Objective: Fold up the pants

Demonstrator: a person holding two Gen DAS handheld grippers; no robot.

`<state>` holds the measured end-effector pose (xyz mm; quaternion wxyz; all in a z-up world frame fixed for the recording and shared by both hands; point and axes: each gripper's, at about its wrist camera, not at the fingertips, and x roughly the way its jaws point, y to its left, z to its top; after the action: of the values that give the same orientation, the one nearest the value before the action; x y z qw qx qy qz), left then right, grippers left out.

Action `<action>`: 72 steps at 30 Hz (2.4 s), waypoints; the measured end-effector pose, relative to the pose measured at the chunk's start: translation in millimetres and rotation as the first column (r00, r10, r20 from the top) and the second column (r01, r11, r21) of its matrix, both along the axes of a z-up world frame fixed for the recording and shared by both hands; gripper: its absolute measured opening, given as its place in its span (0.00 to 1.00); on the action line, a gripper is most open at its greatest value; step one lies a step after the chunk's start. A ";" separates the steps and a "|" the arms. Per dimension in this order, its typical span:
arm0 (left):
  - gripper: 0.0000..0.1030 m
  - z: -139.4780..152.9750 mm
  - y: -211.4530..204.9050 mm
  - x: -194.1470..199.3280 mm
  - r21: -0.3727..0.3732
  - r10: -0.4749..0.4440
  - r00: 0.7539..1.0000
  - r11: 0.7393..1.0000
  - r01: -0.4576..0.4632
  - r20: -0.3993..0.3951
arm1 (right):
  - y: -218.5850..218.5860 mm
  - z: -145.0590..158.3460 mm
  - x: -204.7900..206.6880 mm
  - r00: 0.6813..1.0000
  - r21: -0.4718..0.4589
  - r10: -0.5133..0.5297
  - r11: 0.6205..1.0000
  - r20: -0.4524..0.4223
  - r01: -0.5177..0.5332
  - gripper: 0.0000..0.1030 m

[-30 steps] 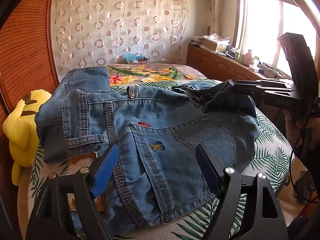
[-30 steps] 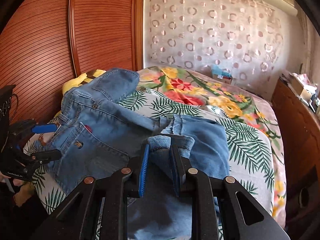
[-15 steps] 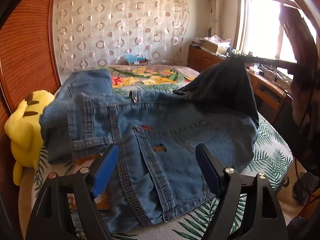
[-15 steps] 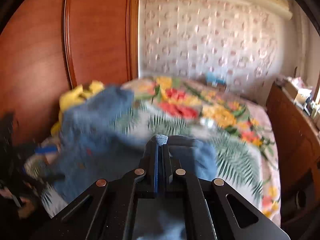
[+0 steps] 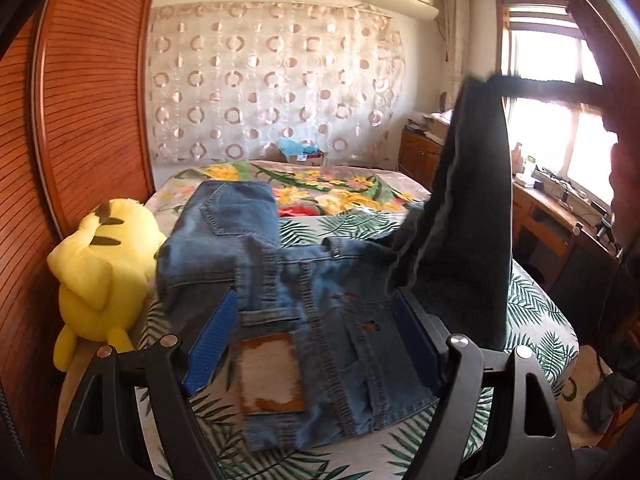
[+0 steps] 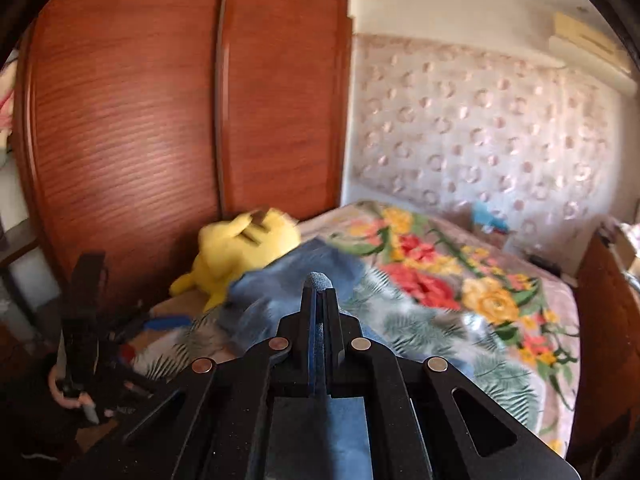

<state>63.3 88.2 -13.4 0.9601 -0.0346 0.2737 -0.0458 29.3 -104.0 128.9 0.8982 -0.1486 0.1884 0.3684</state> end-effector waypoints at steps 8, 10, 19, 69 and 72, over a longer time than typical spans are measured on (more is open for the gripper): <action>0.77 -17.5 4.6 13.4 -0.014 -0.002 0.999 1.000 0.002 -0.043 | -7.0 -16.0 26.4 0.998 -0.019 -0.006 1.000 -0.059 0.005 0.24; 0.77 -18.8 0.6 19.4 -0.017 -0.020 0.999 1.000 0.019 -0.051 | -10.0 -22.5 32.9 0.997 -0.031 -0.029 0.999 -0.070 0.027 0.24; 0.77 -31.1 -37.2 56.3 0.006 -0.128 0.984 0.991 0.130 -0.125 | -6.2 -82.4 59.3 0.971 -0.095 -0.154 0.986 -0.184 0.139 0.24; 0.10 -75.8 -87.1 109.8 -0.005 -0.221 0.925 0.973 0.231 -0.308 | -82.6 -137.6 67.2 0.932 0.024 -0.303 0.949 -0.197 0.314 0.55; 0.06 -50.6 -82.8 97.1 0.041 -0.212 0.948 0.973 0.228 -0.237 | -96.1 -138.5 84.6 0.922 0.021 -0.330 0.940 -0.205 0.341 0.56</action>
<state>160.4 5.5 -64.0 0.9112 0.0237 0.3870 -0.1391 113.9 -200.0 -9.6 0.9285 -0.0514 0.2892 0.2273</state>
